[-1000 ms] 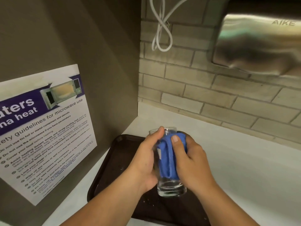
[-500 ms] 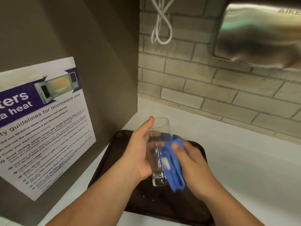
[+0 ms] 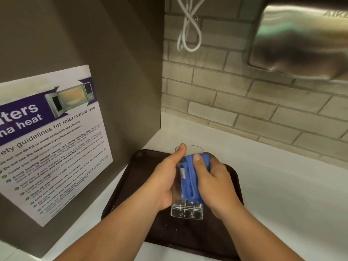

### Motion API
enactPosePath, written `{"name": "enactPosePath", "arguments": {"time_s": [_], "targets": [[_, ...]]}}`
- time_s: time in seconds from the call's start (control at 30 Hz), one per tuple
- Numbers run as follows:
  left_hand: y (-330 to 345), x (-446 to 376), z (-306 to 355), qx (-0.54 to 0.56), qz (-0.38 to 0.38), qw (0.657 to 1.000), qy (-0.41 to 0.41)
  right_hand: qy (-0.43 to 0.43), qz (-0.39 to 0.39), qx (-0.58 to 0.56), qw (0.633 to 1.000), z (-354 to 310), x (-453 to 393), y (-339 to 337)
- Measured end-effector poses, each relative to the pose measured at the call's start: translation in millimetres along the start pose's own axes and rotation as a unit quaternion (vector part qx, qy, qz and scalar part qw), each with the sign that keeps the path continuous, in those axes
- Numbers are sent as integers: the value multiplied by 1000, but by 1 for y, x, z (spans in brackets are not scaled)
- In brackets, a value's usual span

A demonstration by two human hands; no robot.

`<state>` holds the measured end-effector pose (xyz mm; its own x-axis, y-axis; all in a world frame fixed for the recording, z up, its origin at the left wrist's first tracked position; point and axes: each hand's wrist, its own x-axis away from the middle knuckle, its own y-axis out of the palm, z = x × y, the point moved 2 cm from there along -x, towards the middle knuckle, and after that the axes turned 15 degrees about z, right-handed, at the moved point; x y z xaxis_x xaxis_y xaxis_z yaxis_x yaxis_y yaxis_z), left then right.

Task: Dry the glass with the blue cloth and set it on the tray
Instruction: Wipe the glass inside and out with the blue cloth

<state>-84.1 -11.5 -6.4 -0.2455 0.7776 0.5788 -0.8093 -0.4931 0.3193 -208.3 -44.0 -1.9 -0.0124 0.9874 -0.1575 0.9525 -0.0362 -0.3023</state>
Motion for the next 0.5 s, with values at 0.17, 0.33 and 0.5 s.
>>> {"name": "enactPosePath", "arguments": {"time_s": [0.17, 0.33, 0.5], "targets": [[-3, 4, -8, 43, -22, 999, -3, -9, 23, 7, 1000, -2, -9, 3], [-3, -3, -4, 62, -10, 998, -15, 51, -67, -61, 995, 1, -10, -9], [-12, -15, 8, 35, 26, 999, -6, -106, -226, 2, 968, 3, 17, -23]]}}
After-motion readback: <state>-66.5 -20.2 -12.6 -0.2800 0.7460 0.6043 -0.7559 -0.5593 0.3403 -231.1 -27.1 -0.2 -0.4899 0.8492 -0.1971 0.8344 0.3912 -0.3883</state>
